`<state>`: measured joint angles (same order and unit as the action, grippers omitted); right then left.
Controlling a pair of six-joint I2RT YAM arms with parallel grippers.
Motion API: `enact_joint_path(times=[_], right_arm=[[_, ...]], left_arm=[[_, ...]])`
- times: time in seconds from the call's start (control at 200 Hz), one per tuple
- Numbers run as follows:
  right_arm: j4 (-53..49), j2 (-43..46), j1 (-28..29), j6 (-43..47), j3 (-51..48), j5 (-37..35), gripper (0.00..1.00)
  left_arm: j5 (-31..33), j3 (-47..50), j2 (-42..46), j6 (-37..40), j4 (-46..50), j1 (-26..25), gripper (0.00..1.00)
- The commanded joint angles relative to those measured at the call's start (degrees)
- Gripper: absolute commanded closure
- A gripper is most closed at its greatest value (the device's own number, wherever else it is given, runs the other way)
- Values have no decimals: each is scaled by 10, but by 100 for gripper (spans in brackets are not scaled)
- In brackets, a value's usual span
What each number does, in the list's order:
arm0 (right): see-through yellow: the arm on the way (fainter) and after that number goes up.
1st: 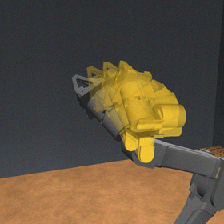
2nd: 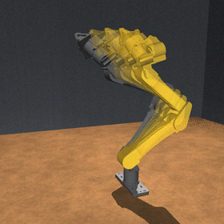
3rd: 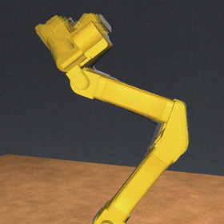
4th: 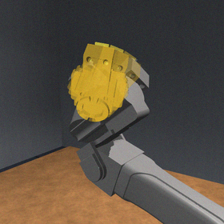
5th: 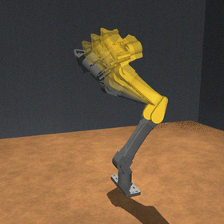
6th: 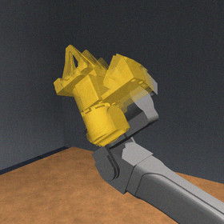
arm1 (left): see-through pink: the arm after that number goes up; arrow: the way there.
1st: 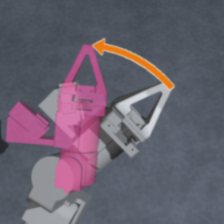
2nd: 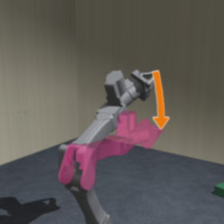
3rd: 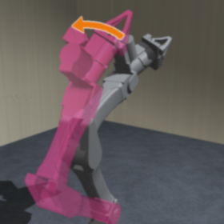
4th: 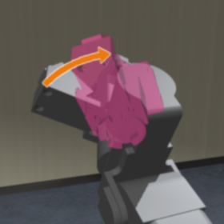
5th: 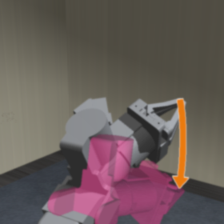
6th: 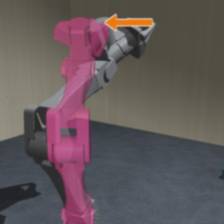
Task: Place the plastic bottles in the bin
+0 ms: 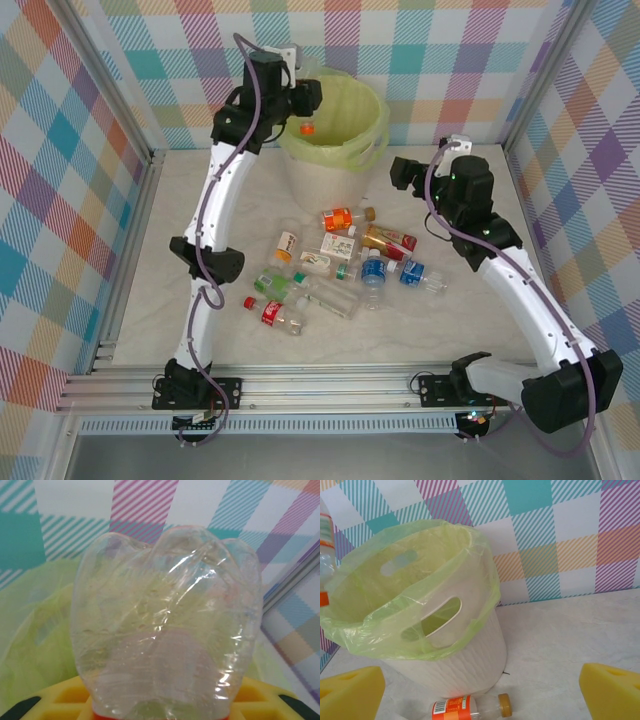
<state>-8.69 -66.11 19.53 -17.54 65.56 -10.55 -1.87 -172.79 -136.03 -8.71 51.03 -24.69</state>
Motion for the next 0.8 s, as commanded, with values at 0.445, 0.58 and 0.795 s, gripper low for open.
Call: enact_joint_path(times=[0.445, 0.58, 0.795], right_arm=[[-6, 11, -1, -3, -13, -13, 0], [13, -4, -1, -11, -26, -11, 0], [33, -43, -2, -18, -33, 7, 0]], left_arm=[[-49, 142, 16, 3, -43, -4, 0], [-38, 320, 113, -6, -121, -4, 0], [-24, 518, 256, -17, -226, -15, 0]])
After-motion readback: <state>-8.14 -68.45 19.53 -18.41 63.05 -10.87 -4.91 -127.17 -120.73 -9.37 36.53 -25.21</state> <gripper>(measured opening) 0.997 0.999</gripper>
